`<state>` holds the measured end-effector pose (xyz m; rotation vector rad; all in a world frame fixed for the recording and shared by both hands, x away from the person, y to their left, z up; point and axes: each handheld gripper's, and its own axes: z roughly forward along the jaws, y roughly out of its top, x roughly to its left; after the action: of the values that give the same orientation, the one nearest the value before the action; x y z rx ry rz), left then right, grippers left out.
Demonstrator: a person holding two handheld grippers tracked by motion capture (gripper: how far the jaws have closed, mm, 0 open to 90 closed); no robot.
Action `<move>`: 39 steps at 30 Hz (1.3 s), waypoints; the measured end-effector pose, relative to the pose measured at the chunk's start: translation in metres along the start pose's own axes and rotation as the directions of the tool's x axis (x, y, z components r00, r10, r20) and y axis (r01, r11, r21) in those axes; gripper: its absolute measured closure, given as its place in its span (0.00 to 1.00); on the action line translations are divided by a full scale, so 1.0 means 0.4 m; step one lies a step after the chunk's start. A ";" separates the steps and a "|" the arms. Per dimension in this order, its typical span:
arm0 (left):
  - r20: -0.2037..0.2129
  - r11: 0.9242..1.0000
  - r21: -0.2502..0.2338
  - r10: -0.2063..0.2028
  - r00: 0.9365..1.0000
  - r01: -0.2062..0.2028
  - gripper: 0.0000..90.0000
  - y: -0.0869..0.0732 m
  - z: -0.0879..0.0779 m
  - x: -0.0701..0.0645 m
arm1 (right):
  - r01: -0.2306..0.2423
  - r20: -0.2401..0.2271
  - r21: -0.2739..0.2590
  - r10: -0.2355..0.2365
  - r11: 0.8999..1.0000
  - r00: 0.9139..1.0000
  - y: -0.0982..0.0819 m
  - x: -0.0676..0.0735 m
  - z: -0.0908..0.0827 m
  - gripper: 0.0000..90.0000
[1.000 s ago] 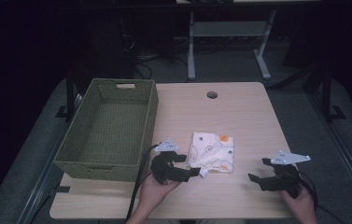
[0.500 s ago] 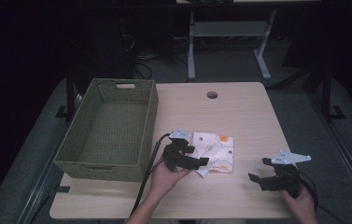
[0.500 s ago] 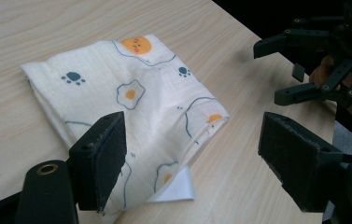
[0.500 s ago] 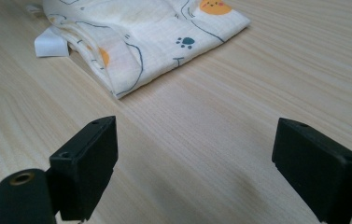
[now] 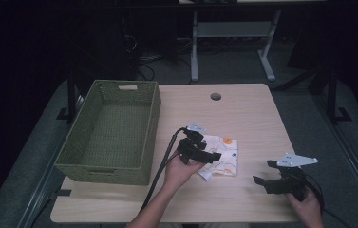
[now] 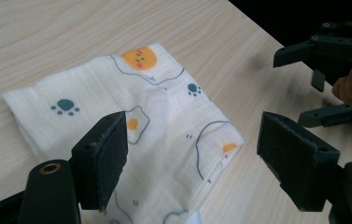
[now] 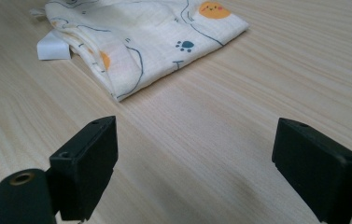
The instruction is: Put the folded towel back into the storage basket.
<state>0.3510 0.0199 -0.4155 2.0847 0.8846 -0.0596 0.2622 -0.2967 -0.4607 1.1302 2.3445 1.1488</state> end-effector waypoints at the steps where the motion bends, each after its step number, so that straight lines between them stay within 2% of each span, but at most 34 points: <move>1: 0.001 1.000 0.003 -0.004 1.000 0.004 0.28 0.006 0.011 0.002 | -0.003 0.000 0.001 0.003 1.000 1.000 0.000 0.000 0.000 0.16; 11: -0.008 1.000 0.024 -0.018 1.000 0.018 0.28 0.027 0.055 0.016 | -0.001 -0.006 -0.003 0.001 1.000 1.000 0.001 0.000 -0.001 0.15; 14: -0.007 0.999 0.026 -0.025 1.000 0.026 0.28 0.029 0.067 0.021 | -0.001 -0.005 -0.005 0.001 1.000 1.000 0.001 0.001 -0.002 0.15; 16: -0.013 0.999 0.040 -0.016 1.000 0.016 0.28 0.029 0.074 0.026 | 0.000 -0.005 -0.006 0.000 1.000 1.000 0.001 0.001 -0.002 0.15; 20: -0.024 0.999 0.033 -0.026 0.999 0.027 0.28 0.029 0.088 0.031 | 0.000 -0.005 -0.005 0.000 1.000 1.000 0.001 0.001 -0.002 0.15; 23: -0.039 0.998 0.051 -0.020 0.999 0.022 0.30 0.030 0.100 0.034 | -0.001 -0.005 -0.006 0.001 1.000 1.000 0.002 0.001 -0.002 0.15; 26: -0.035 0.998 0.055 -0.029 0.999 0.031 0.30 0.029 0.110 0.037 | -0.002 -0.006 -0.007 0.001 1.000 1.000 0.002 0.002 -0.003 0.15; 32: -0.059 0.997 0.077 -0.021 0.998 0.026 0.33 0.026 0.133 0.037 | 0.004 -0.007 -0.012 -0.004 1.000 1.000 0.002 0.000 -0.004 0.15; 34: -0.081 0.996 0.082 -0.018 0.997 0.025 0.33 0.023 0.141 0.035 | 0.002 -0.006 -0.012 -0.002 1.000 1.000 0.002 0.000 -0.005 0.15; 37: -0.105 0.991 0.134 0.011 0.994 0.003 0.33 0.015 0.154 0.034 | -0.001 -0.006 -0.012 0.001 1.000 1.000 0.002 -0.001 -0.006 0.15; 39: -0.114 0.991 0.130 0.024 0.993 -0.009 0.33 0.009 0.157 0.033 | -0.001 -0.007 -0.013 0.001 1.000 1.000 0.002 -0.001 -0.006 0.15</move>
<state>0.3792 -0.0194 -0.4575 2.2343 0.9542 0.0131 0.2615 -0.2982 -0.4585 1.1255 2.3386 1.1677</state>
